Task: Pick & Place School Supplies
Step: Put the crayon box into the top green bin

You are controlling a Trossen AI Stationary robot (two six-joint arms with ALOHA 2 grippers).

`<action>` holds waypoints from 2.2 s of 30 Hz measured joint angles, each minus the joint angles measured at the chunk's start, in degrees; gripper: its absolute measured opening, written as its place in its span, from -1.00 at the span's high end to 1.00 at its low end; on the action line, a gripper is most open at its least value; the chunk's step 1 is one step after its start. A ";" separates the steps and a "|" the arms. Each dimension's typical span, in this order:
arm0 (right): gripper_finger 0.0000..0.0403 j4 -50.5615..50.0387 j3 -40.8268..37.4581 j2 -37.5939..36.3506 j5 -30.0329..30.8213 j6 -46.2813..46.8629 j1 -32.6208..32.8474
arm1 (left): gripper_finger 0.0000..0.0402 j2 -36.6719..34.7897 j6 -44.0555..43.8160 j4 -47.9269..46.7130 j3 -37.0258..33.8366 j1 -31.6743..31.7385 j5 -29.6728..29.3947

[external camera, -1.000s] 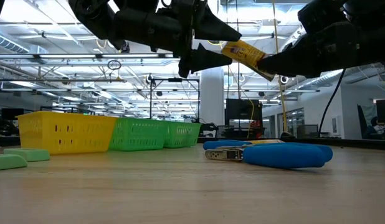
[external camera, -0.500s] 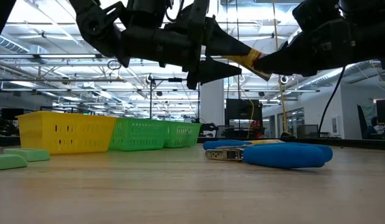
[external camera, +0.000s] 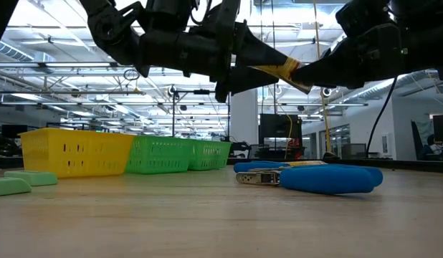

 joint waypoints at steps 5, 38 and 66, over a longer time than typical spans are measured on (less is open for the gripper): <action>0.57 -0.04 -0.02 0.00 0.08 0.01 -0.02 | 0.15 -0.02 1.24 0.03 0.00 -0.04 0.84; -0.21 -13.33 -0.04 -7.69 5.11 10.54 0.02 | 0.55 -0.07 -2.55 -0.77 0.00 1.72 0.66; -0.23 -41.37 -0.12 -25.56 9.66 18.03 -0.02 | 0.60 -17.05 -13.07 -44.19 0.04 15.82 -0.35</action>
